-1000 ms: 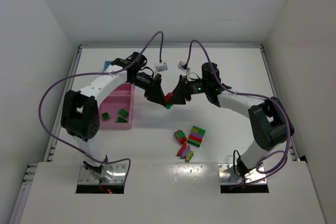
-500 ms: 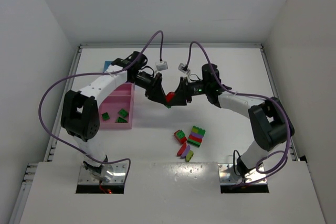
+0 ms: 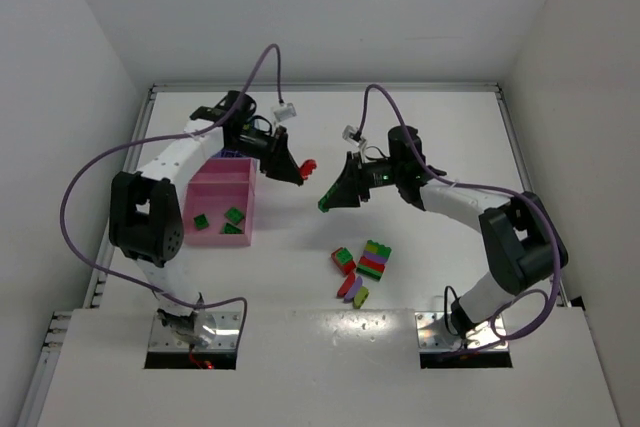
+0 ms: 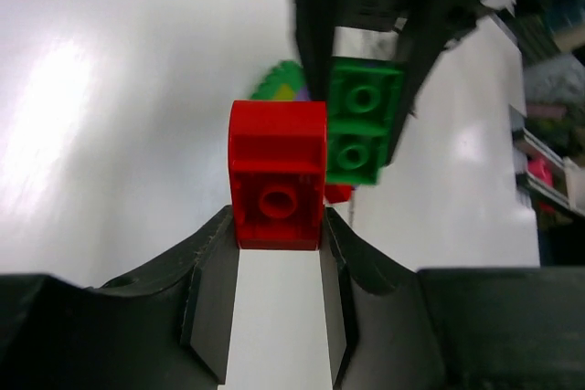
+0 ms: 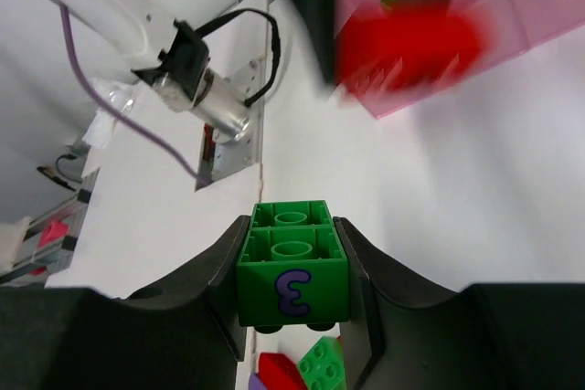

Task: Sort the legos into containers by color

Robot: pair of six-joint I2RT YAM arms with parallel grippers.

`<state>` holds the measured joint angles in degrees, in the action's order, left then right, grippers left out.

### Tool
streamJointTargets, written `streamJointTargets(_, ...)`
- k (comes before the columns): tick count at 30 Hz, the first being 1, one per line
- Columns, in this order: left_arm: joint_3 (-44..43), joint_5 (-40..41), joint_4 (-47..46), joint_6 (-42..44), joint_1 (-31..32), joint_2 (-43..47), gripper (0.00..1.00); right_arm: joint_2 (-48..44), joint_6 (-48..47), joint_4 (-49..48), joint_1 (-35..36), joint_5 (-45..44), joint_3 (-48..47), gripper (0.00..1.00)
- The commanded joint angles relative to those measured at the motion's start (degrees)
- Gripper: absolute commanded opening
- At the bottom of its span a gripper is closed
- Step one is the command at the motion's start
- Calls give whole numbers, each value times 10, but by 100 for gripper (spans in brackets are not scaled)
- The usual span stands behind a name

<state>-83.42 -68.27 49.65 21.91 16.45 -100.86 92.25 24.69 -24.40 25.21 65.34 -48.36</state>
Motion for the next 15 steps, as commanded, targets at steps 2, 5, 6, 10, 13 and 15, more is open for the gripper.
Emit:
streamJointTargets(2, -21, 1, -21, 6, -55, 23, 12, -29, -49, 14, -2, 40, 7, 0)
streamJointTargets(5, -21, 1, -21, 6, -68, 23, 12, -29, -63, 27, -2, 40, 12, 0)
streamJointTargets(6, -21, 1, -21, 6, -68, 23, 12, -29, -63, 27, -2, 40, 12, 0)
streamJointTargets(10, 1, 58, -36, -7, -94, 46, 12, -34, -78, 46, -7, 29, 12, 0)
streamJointTargets(13, 50, 171, -120, -84, -122, 91, 9, -39, -94, 61, -12, 18, 12, 0)
streamJointTargets(15, 93, 239, -158, -125, -134, 120, 9, -39, -94, 67, -12, 18, 12, 0)
